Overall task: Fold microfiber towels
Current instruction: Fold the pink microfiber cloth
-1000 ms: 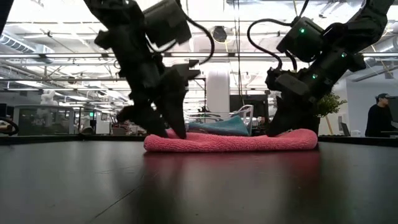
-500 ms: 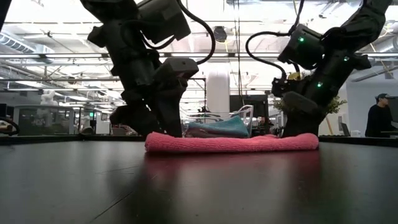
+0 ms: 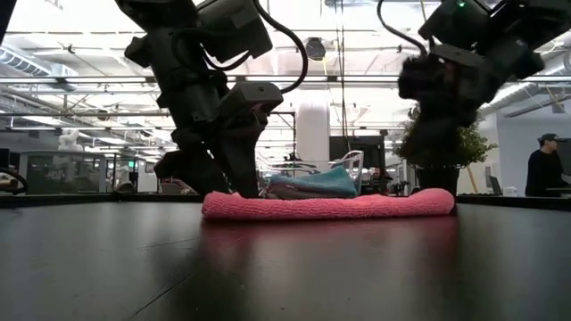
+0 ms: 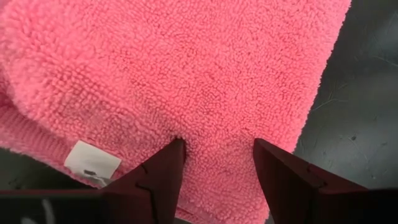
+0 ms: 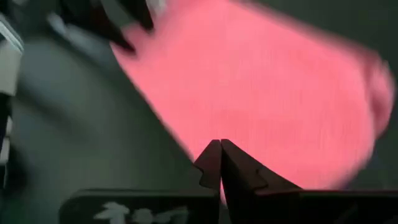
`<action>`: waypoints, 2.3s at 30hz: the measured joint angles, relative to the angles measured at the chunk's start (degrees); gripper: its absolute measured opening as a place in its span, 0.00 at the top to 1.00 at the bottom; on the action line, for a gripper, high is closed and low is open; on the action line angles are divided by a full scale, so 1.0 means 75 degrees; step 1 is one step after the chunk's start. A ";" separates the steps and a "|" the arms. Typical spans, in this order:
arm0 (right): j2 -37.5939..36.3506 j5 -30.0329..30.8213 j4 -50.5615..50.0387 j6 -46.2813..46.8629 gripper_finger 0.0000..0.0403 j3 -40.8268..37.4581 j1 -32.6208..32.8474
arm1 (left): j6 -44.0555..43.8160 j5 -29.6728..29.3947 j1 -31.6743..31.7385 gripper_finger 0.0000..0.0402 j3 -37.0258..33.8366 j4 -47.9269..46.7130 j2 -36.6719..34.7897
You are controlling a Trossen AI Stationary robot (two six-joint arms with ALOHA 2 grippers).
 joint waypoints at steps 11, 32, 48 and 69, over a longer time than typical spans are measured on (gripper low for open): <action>-0.0025 -0.0170 -0.1793 0.1994 0.77 -0.0003 0.0758 | 0.0104 -0.0025 0.0028 0.50 -0.0009 0.0014 0.0007; 0.1467 0.0075 -0.0119 0.3139 0.41 -0.0003 0.0249 | 0.0242 -0.0119 0.0039 0.50 -0.0020 0.0023 0.0007; 0.1459 0.0087 -0.0172 0.2815 0.78 -0.0009 0.0166 | 0.0244 -0.0124 0.0039 0.50 -0.0018 0.0023 0.0006; 0.1453 0.0098 -0.0421 0.2199 1.00 -0.0003 0.0062 | 0.0256 -0.1316 -0.0050 0.50 -0.0038 -0.0647 -0.1785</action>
